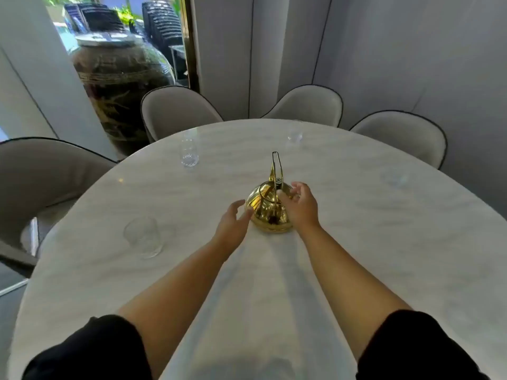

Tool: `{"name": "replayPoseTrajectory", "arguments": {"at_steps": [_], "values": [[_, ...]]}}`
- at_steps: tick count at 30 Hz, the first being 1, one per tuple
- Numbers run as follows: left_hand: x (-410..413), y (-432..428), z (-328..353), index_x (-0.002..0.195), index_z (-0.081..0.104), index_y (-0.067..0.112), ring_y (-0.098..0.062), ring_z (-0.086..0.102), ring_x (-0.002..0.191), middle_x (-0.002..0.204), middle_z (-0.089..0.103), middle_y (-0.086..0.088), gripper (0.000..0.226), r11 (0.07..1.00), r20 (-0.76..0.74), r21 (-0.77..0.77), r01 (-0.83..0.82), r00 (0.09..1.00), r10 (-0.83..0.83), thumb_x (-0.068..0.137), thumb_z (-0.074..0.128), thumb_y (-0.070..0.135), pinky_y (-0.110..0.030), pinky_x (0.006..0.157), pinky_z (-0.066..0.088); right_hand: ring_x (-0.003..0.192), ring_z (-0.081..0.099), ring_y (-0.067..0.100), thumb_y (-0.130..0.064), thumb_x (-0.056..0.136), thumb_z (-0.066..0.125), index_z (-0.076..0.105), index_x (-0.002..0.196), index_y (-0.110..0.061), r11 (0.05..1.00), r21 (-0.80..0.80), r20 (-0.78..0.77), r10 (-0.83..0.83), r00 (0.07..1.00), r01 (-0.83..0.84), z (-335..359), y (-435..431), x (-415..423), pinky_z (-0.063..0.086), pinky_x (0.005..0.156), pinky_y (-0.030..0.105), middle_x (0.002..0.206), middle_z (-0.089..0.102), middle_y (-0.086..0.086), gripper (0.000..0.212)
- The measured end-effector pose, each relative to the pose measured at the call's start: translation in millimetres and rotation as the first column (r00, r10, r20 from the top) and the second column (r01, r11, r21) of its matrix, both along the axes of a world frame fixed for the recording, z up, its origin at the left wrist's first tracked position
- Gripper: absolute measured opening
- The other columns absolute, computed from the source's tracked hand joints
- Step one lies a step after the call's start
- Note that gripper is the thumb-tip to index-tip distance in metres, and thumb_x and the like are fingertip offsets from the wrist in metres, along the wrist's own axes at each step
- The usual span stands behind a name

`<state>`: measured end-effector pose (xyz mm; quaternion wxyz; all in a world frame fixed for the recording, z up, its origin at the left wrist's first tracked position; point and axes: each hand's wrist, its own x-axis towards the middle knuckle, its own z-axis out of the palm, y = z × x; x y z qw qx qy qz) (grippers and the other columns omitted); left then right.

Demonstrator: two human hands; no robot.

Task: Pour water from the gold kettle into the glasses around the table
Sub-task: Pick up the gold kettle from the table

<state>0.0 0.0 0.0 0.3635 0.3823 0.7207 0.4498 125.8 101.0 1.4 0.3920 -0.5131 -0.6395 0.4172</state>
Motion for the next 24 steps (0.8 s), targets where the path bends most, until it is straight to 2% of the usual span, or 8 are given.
{"name": "replayPoseTrajectory", "arguments": {"at_steps": [4, 7, 9, 11, 15, 18, 20, 24], "values": [[-6.1, 39.4, -17.8, 0.141, 0.033, 0.025, -0.023, 0.035, 0.134, 0.146, 0.037, -0.008, 0.046, 1.0, 0.109, -0.004, -0.017, 0.994, 0.017, 0.099, 0.036, 0.041, -0.028, 0.094, 0.028, 0.088, 0.054, 0.011, -0.033, 0.08, 0.073, 0.053, 0.118, -0.009, 0.999, 0.001, 0.004, -0.049, 0.999, 0.049, -14.1, 30.3, -26.0, 0.046, 0.078, 0.025, 0.098, 0.058, -0.002, 0.049], [-7.2, 57.4, -35.5, 0.143, 0.03, 0.026, -0.023, 0.035, 0.134, 0.147, 0.037, -0.007, 0.048, 0.999, 0.117, -0.024, -0.027, 0.993, 0.03, 0.099, 0.035, 0.044, -0.029, 0.096, 0.029, 0.064, 0.054, 0.004, -0.03, 0.082, 0.07, 0.062, 0.095, -0.003, 0.998, 0.054, -0.019, -0.029, 0.999, 0.03, -27.5, 42.4, -38.7, 0.042, 0.058, 0.009, 0.076, 0.06, -0.003, 0.031], [-6.5, 64.7, -42.3, 0.144, 0.026, 0.027, -0.023, 0.035, 0.134, 0.148, 0.036, -0.006, 0.05, 0.998, 0.16, -0.047, -0.036, 0.986, 0.043, 0.098, 0.034, 0.045, -0.032, 0.103, 0.03, 0.05, 0.052, 0.0, -0.026, 0.088, 0.063, 0.061, 0.084, 0.002, 1.0, 0.013, -0.116, -0.008, 0.993, 0.01, -32.8, 48.2, -42.7, 0.038, 0.049, 0.006, 0.064, 0.059, 0.001, 0.029], [-4.8, 69.2, -48.4, 0.146, 0.021, 0.028, -0.023, 0.035, 0.134, 0.149, 0.035, -0.004, 0.053, 0.998, 0.21, -0.058, -0.034, 0.977, 0.046, 0.098, 0.034, 0.046, -0.037, 0.108, 0.031, 0.04, 0.047, 0.0, -0.027, 0.091, 0.059, 0.057, 0.072, -0.002, 0.999, -0.046, -0.218, 0.015, 0.976, -0.025, -34.4, 50.2, -43.0, 0.04, 0.048, 0.012, 0.055, 0.054, 0.001, 0.032], [4.9, 72.7, -52.4, 0.148, 0.013, 0.029, -0.013, 0.039, 0.123, 0.146, 0.036, -0.002, 0.055, 0.999, 0.255, -0.048, -0.011, 0.967, 0.023, 0.099, 0.036, 0.041, -0.032, 0.101, 0.033, 0.041, 0.031, 0.01, -0.045, 0.09, 0.056, 0.039, 0.055, -0.012, 0.991, -0.134, -0.346, -0.028, 0.938, -0.019, -33.8, 51.8, -41.3, 0.03, 0.044, 0.021, 0.049, 0.036, 0.002, 0.051], [13.0, 73.0, -55.9, 0.148, 0.002, 0.035, -0.023, 0.048, 0.12, 0.139, 0.041, -0.003, 0.063, 0.994, 0.275, -0.107, 0.0, 0.961, 0.03, 0.097, 0.037, 0.046, -0.036, 0.092, 0.044, 0.041, 0.023, 0.01, -0.058, 0.085, 0.054, 0.03, 0.049, -0.017, 0.976, -0.213, -0.408, -0.136, 0.903, 0.051, -30.7, 47.8, -39.3, 0.023, 0.044, 0.026, 0.046, 0.028, -0.001, 0.06], [19.7, 70.1, -56.1, 0.145, 0.005, 0.039, -0.024, 0.054, 0.11, 0.126, 0.049, -0.003, 0.058, 0.991, 0.268, -0.127, 0.028, 0.963, 0.007, 0.097, 0.037, 0.045, -0.034, 0.082, 0.047, 0.04, 0.023, 0.01, -0.056, 0.084, 0.057, 0.029, 0.044, -0.02, 0.974, -0.207, -0.412, -0.176, 0.894, 0.096, -31.1, 43.4, -32.6, 0.023, 0.046, 0.029, 0.042, 0.028, -0.004, 0.061], [31.6, 58.4, -51.8, 0.145, 0.007, 0.039, -0.018, 0.056, 0.102, 0.121, 0.05, 0.0, 0.059, 0.99, 0.288, -0.138, 0.04, 0.958, 0.001, 0.097, 0.04, 0.043, -0.034, 0.085, 0.051, 0.043, 0.022, 0.011, -0.046, 0.085, 0.063, 0.03, 0.035, -0.022, 0.974, -0.2, -0.447, -0.189, 0.874, 0.108, -29.2, 28.9, -10.9, 0.022, 0.049, 0.032, 0.04, 0.027, -0.007, 0.065]]}}
